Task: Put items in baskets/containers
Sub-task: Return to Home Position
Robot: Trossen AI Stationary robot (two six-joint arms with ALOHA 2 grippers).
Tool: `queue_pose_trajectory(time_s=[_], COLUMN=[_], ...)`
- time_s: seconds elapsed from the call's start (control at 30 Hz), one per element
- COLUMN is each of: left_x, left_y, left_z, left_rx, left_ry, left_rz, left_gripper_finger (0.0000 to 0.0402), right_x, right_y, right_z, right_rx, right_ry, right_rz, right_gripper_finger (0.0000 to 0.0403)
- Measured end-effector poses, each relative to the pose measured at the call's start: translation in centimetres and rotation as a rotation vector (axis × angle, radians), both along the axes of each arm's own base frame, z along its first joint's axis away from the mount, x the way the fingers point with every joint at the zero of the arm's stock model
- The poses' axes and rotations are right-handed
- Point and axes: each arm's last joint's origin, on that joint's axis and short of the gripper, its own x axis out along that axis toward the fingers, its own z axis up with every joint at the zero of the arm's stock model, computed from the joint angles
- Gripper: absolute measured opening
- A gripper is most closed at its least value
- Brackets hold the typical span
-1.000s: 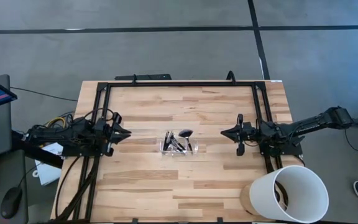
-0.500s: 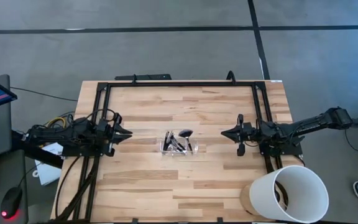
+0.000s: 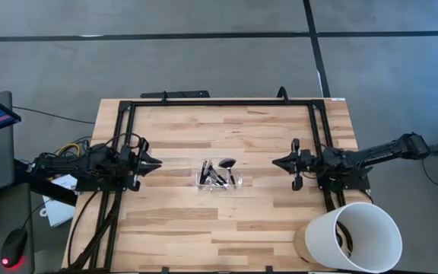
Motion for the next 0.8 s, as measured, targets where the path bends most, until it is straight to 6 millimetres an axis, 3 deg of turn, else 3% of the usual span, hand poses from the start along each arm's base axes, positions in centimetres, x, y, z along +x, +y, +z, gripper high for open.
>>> queue_pose_trajectory(time_s=[0.43, 0.8], left_x=[0.0, 0.1], left_y=[0.0, 0.0], left_z=[0.1, -0.4], left_rx=[0.004, 0.025], left_ry=[0.015, 0.032], left_rz=[0.0, 0.004], left_gripper_finger=[0.0049, 0.0049], right_x=[-2.8, -2.8], right_y=[-0.3, 0.1], right_z=[0.5, 0.4], right_rx=[-0.001, -0.053], right_ry=[-0.039, -0.011], right_rz=[0.013, 0.084], right_gripper_finger=[0.0001, 0.0001])
